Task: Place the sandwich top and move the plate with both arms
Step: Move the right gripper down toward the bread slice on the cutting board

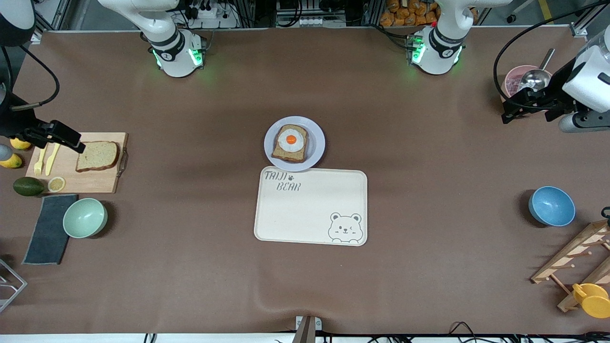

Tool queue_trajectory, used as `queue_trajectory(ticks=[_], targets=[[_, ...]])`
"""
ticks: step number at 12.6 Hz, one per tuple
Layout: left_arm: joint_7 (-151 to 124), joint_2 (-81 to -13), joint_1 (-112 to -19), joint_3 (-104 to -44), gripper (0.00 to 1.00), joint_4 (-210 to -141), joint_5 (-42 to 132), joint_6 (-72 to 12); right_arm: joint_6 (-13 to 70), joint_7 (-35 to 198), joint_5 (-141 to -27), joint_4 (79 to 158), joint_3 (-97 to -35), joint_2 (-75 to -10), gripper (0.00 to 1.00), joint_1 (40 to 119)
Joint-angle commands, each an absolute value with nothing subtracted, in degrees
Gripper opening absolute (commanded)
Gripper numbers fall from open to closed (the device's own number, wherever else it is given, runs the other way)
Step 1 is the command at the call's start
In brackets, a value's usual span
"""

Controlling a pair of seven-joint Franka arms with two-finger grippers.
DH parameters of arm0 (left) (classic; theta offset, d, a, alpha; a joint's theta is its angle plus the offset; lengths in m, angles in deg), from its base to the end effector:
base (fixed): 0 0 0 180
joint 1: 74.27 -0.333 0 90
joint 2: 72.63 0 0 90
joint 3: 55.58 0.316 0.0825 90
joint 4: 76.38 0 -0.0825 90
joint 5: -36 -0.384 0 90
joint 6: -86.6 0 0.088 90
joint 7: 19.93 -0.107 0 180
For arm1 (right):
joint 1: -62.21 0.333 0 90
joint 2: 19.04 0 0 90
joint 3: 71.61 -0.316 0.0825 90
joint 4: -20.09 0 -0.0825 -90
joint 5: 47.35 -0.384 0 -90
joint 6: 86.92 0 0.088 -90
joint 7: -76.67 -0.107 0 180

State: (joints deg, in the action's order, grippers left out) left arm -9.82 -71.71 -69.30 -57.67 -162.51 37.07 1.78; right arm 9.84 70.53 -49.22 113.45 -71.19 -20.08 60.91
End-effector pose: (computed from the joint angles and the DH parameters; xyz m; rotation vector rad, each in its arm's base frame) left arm 0.5462 -0.0696 0.6395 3.1267 0.0812 -0.0647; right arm 0.5696 -0.0139 0.5970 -3.0994 0.2179 -0.0620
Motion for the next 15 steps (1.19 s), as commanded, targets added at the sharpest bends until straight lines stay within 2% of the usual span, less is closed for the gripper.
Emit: queue_trajectory(ticks=[1, 8, 12, 15], targets=[[-9.82, -71.75, -69.17, -57.86, 1.00, -162.69, 36.08, 1.35, 8.62, 73.77, -50.25, 114.74, -71.44, -20.79, 1.00, 58.08], [-9.65, -71.93, -69.17, -57.86, 1.00, -163.04, 36.08, 1.26, 9.66, 83.41, -50.59, 121.41, -71.53, -23.08, 1.00, 49.57], [-10.95, -71.84, -69.78, -57.78, 1.00, -163.22, 35.73, 0.91, 17.21, 93.52, -50.60, 127.92, -71.53, -24.14, 1.00, 44.02], [-10.00, -71.84, -70.31, -57.69, 1.00, -163.22, 36.26, 1.00, 18.63, 95.04, -51.39, 129.33, -71.53, -25.62, 1.00, 41.12]])
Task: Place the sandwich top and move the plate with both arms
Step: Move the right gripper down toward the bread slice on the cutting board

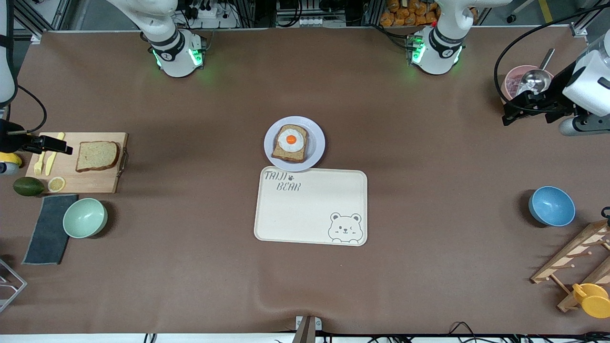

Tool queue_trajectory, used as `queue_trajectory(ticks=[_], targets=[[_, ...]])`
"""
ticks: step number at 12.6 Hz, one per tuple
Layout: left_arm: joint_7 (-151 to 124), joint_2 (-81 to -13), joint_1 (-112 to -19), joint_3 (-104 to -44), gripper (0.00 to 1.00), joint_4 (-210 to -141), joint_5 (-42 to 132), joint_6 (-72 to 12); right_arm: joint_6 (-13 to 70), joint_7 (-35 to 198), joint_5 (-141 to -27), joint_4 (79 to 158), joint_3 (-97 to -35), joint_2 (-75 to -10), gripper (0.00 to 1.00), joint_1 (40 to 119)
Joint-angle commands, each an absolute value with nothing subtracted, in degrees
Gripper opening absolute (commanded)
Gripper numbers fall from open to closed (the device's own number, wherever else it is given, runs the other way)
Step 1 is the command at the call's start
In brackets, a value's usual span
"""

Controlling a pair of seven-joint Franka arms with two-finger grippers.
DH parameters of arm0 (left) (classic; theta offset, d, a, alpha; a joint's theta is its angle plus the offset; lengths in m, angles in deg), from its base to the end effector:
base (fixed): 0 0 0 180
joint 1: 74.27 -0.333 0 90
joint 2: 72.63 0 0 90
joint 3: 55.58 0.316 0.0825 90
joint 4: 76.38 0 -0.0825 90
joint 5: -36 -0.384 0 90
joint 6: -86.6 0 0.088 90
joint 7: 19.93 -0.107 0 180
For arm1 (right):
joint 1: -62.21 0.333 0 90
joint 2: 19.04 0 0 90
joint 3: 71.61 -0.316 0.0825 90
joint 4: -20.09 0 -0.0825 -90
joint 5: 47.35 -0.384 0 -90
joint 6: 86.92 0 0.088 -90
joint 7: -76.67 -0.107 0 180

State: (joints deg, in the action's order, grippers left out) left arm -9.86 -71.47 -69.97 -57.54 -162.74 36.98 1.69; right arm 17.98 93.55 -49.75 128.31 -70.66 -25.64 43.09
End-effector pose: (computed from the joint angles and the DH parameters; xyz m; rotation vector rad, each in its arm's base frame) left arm 0.5485 -0.0619 0.6354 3.1279 0.1023 -0.0745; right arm 0.5364 -0.1921 0.4306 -3.0405 0.1065 0.2322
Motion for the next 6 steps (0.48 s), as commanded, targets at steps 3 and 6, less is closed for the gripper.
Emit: queue_trajectory(ticks=[3, 6], targets=[[-10.87, -71.67, -70.31, -57.69, 1.00, -163.13, 35.56, 0.82, 21.52, 103.98, -53.49, 129.34, -71.53, -30.10, 1.00, 36.65], [-10.26, -71.23, -70.05, -57.78, 1.00, -162.96, 35.64, 0.82, 24.34, 110.49, -53.76, 129.42, -71.53, -33.88, 1.00, 33.83]])
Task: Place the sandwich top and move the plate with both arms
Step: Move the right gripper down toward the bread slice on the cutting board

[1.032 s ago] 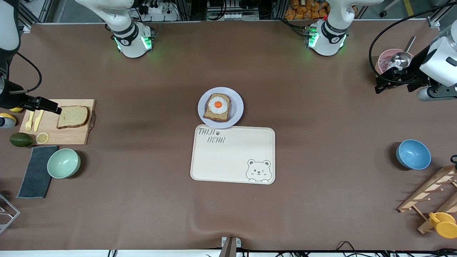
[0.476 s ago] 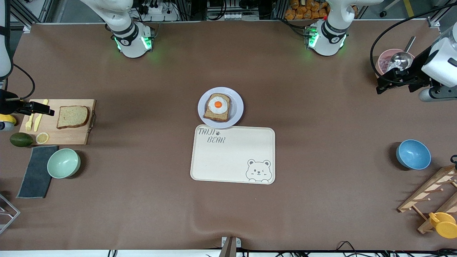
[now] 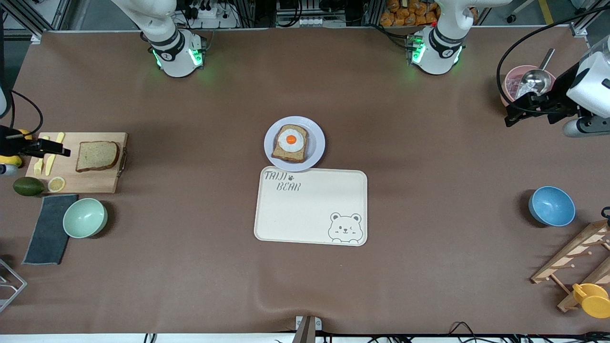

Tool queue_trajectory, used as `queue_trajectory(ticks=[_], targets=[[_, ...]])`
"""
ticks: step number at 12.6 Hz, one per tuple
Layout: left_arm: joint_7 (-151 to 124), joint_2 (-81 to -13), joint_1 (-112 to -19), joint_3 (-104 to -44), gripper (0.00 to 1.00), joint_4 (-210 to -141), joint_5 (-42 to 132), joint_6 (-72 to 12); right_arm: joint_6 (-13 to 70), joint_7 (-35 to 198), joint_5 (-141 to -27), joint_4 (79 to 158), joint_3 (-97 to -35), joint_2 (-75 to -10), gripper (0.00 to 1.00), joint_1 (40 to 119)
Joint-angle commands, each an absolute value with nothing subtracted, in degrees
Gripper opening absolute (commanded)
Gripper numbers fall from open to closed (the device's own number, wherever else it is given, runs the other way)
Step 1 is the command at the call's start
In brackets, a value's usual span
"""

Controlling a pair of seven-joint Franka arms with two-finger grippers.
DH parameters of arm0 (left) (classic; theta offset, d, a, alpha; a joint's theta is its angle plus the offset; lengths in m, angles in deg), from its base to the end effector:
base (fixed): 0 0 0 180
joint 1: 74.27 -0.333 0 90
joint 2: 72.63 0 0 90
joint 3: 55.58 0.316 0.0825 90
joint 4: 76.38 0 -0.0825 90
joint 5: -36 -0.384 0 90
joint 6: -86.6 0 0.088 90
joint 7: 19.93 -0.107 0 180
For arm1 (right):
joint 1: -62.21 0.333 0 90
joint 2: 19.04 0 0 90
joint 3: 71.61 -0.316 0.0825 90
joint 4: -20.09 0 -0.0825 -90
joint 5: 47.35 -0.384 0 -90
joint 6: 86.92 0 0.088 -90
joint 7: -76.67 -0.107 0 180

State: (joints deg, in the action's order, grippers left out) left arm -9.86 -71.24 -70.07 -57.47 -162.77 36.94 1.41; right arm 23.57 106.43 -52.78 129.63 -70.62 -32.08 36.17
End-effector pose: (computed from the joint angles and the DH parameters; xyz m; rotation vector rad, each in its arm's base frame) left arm 0.5504 -0.0604 0.6334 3.1282 0.1071 -0.0738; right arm 0.5229 -0.2590 0.3622 -2.9622 -0.0075 0.2184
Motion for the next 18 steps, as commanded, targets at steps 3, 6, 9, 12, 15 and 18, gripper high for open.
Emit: queue_trajectory(ticks=[3, 6, 9, 12, 15, 18], targets=[[-10.96, -71.31, -70.40, -57.78, 1.00, -163.13, 35.56, 0.82, 25.31, 113.75, -53.76, 129.34, -71.53, -35.82, 1.00, 31.89], [-11.49, -71.23, -70.40, -57.51, 1.00, -162.96, 35.38, 0.82, 26.90, 117.27, -54.20, 129.34, -71.53, -38.72, 0.90, 29.43], [-11.67, -71.05, -70.14, -57.69, 1.00, -162.96, 34.68, 0.73, 27.33, 119.73, -55.52, 129.34, -71.53, -41.53, 0.90, 27.32], [-11.67, -70.61, -70.23, -57.77, 1.00, -162.96, 34.68, 0.47, 30.40, 120.18, -56.30, 129.42, -71.61, -45.31, 0.86, 25.47], [-11.75, -70.35, -70.22, -57.78, 1.00, -163.04, 34.68, 0.03, 31.03, 122.90, -57.98, 129.51, -71.61, -46.55, 0.73, 24.24], [-11.32, -70.09, -69.70, -57.78, 1.00, -163.04, 34.76, -0.50, 31.20, 122.99, -58.07, 129.51, -71.61, -47.95, 0.67, 23.28]])
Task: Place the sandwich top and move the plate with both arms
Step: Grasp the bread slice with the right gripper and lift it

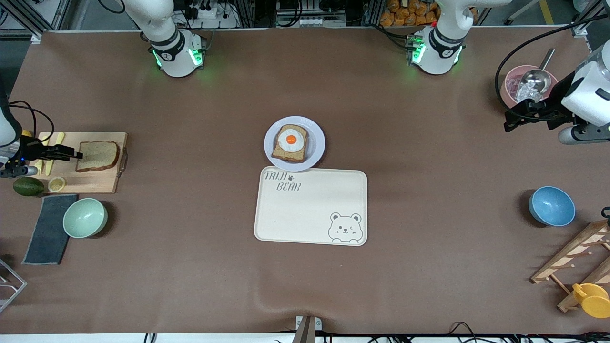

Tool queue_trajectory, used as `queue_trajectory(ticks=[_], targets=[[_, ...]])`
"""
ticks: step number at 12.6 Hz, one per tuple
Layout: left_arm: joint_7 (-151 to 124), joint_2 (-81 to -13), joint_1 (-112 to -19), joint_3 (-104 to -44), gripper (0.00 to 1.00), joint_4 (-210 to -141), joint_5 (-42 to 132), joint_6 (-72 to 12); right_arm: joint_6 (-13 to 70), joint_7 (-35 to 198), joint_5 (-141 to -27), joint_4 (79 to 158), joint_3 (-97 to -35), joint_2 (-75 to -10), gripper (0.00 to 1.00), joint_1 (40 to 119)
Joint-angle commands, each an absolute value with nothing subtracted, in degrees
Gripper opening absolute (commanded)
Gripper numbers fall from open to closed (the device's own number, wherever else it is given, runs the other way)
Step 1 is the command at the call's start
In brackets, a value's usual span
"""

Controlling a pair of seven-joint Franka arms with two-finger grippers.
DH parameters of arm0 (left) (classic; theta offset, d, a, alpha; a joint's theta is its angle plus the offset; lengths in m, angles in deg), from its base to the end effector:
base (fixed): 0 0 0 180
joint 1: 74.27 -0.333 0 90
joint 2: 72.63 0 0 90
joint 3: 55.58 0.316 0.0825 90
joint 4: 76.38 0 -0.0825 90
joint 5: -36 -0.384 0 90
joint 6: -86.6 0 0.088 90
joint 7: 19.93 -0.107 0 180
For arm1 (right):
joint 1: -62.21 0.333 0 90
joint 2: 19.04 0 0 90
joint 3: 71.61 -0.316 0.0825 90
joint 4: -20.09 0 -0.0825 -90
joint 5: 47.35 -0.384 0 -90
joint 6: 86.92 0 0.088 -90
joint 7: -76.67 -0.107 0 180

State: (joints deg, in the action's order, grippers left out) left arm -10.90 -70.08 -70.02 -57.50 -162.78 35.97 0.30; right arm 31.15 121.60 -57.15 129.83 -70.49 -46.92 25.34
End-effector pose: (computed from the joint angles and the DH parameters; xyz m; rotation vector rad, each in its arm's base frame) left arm 0.5587 -0.0599 0.6236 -3.1346 -0.0783 0.0721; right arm 0.4692 -0.3547 0.2159 -2.8119 -0.0214 0.2431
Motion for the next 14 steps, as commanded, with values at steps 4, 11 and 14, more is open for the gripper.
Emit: queue_trajectory(ticks=[4, 11, 14], targets=[[-10.79, -70.00, -68.64, -57.86, 1.00, -163.31, 34.68, -1.20, 34.26, 124.48, -58.77, 131.87, -71.61, -48.66, 0.62, 22.92], [-10.61, -69.38, -69.08, -58.30, 1.00, -163.22, 34.68, -2.07, 35.16, 125.36, -58.77, 132.32, -71.61, -48.66, 0.00, 22.83], [-6.78, -69.38, -69.00, -58.39, 1.00, -163.48, 35.91, -1.73, 34.46, 126.68, -58.77, 132.15, -71.79, -48.48, 0.00, 23.09]])
